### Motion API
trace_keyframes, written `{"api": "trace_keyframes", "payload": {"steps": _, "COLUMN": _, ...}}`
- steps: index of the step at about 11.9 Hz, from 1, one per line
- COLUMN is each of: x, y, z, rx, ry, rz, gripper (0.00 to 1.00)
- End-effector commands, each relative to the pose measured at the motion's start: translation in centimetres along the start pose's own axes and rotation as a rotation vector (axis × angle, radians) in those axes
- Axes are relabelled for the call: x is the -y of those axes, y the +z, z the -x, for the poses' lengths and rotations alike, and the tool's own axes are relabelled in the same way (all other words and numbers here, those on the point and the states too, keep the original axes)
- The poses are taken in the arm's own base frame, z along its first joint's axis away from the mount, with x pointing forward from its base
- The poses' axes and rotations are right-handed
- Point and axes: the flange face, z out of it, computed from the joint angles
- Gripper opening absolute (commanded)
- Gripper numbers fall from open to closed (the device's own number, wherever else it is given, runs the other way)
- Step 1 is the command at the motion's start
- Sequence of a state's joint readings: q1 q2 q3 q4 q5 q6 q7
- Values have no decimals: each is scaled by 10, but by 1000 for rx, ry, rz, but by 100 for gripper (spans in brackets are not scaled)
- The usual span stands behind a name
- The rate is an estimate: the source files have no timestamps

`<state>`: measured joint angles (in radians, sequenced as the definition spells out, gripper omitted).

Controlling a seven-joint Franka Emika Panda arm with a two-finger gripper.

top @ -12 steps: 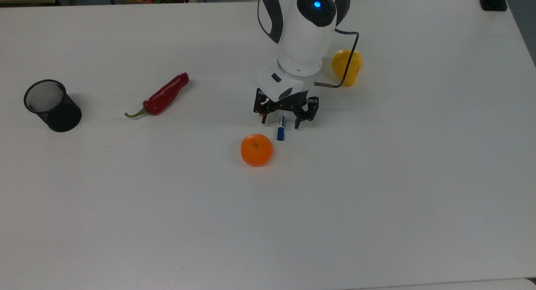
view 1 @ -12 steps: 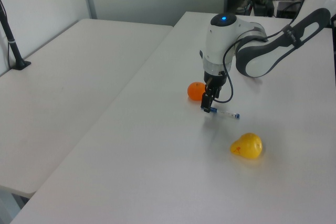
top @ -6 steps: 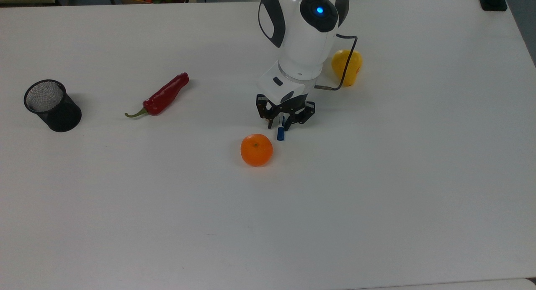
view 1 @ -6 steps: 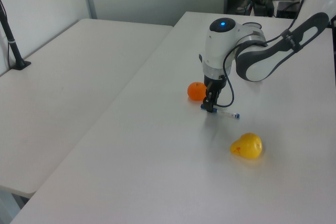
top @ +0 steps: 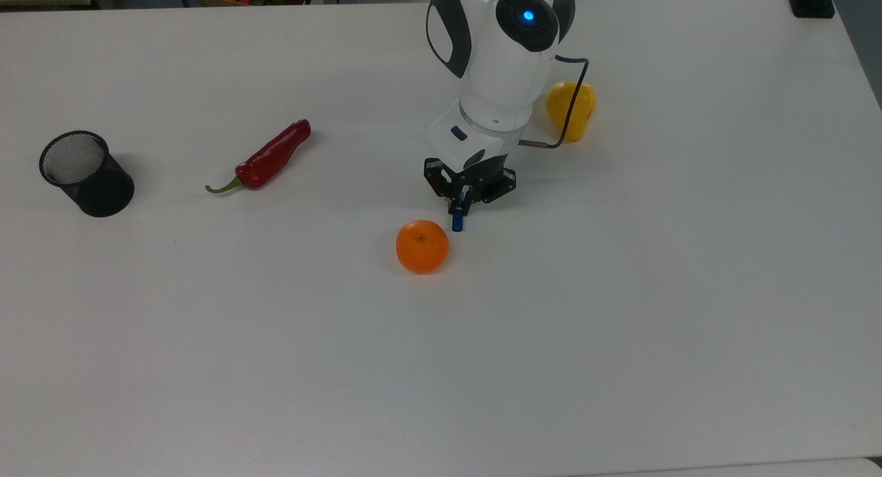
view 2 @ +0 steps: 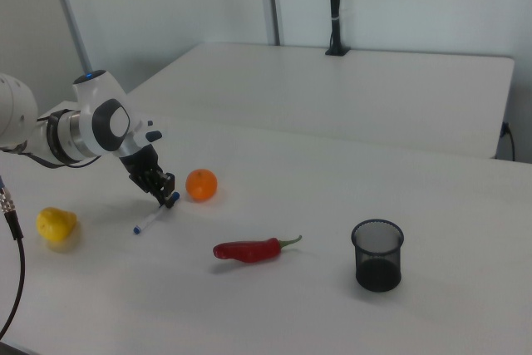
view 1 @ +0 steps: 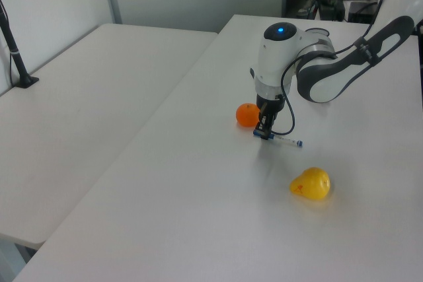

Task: Place marker
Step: 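Close the gripper on the white marker's body, then lift the marker and carry it toward the black mesh pen cup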

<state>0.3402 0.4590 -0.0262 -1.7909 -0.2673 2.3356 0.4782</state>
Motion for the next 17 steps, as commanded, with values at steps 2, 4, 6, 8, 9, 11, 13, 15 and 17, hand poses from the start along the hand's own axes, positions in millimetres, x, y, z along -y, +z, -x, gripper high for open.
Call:
{"api": "trace_keyframes", "payload": {"steps": 2, "x": -10, "y": -22, "z": -3, "rx": -47, "ry": 28, "rz": -9, "gripper": 0}}
{"api": "trace_keyframes", "payload": {"steps": 4, "x": -22, "y": -47, "z": -6, "rx": -62, "ry": 49, "rz": -12, "gripper": 0}}
{"api": "trace_keyframes", "payload": {"steps": 6, "x": -43, "y": -87, "z": -11, "rx": -81, "ry": 82, "rz": -11, "gripper": 0}}
{"api": "trace_keyframes", "payload": {"steps": 8, "x": -65, "y": -121, "z": -13, "rx": -79, "ry": 152, "rz": -73, "gripper": 0}}
{"api": "trace_keyframes", "payload": {"steps": 9, "x": -80, "y": -141, "z": -11, "rx": -69, "ry": 152, "rz": -107, "gripper": 0}}
{"api": "trace_keyframes", "payload": {"steps": 11, "x": -106, "y": -171, "z": -4, "rx": -38, "ry": 136, "rz": -149, "gripper": 0}}
{"api": "trace_keyframes", "payload": {"steps": 13, "x": -128, "y": -191, "z": 2, "rx": -19, "ry": 114, "rz": -174, "gripper": 0}}
{"api": "trace_keyframes", "payload": {"steps": 15, "x": -158, "y": -217, "z": 11, "rx": -10, "ry": 86, "rz": -232, "gripper": 0}}
{"api": "trace_keyframes", "payload": {"steps": 17, "x": -191, "y": -241, "z": 17, "rx": -3, "ry": 60, "rz": -272, "gripper": 0}}
